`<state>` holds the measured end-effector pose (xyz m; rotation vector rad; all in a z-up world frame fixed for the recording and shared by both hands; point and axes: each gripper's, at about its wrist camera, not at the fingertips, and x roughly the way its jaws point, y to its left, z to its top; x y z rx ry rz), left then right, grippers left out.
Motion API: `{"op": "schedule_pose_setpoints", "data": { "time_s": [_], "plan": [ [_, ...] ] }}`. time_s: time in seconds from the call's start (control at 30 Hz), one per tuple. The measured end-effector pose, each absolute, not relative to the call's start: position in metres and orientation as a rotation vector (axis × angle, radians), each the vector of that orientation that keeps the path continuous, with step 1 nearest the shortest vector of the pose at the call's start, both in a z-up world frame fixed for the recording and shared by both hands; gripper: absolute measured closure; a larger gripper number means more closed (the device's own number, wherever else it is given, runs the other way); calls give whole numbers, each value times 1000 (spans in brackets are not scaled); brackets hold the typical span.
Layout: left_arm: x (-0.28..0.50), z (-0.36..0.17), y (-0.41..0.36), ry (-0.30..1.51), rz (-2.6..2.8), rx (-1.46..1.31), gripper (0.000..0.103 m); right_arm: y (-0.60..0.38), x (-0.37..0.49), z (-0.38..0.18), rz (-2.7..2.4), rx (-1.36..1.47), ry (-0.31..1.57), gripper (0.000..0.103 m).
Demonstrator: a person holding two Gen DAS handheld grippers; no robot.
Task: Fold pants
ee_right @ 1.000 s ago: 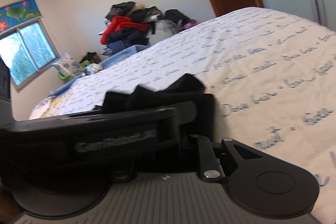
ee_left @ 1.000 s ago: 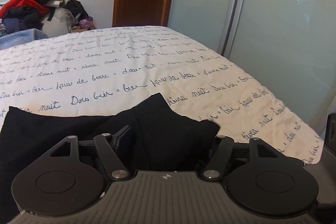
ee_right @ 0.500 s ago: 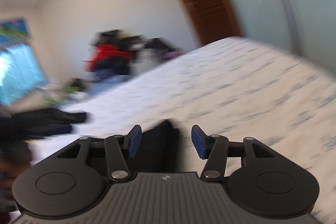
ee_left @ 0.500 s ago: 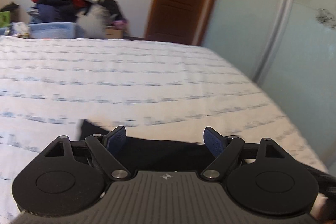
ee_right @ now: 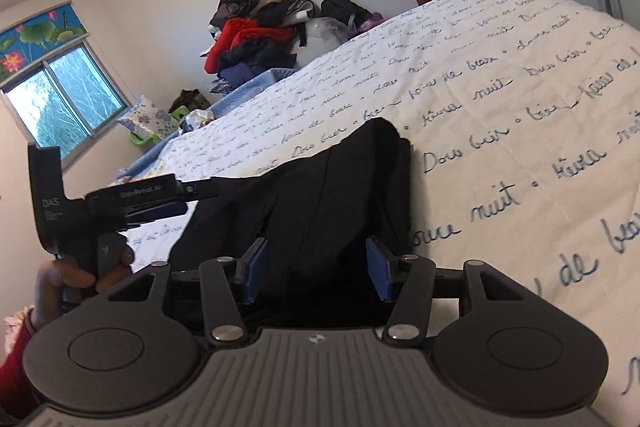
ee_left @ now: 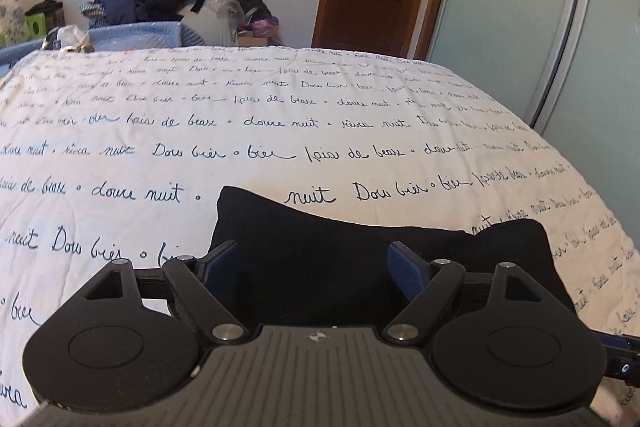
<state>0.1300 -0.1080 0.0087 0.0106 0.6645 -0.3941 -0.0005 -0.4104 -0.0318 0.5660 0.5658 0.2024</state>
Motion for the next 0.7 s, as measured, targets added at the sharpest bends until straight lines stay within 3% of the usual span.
{"op": "schedule_pose_setpoints", "data": {
  "time_s": [0.13, 0.27, 0.3, 0.57, 0.7],
  "plan": [
    [134, -1, -118, 669, -358, 77, 22, -407, 9, -41, 252, 644, 556, 52],
    [134, -8, -121, 667, -330, 115, 22, -404, 16, -44, 240, 652, 537, 89],
    [134, -7, -121, 665, -326, 118, 22, -404, 15, -43, 229, 642, 531, 91],
    [132, -9, -124, 668, -337, 139, 20, -414, 3, -45, 192, 642, 549, 93],
    [129, -11, -124, 658, -326, 172, 19, -410, 6, -37, 176, 597, 558, 87]
  ]
}}
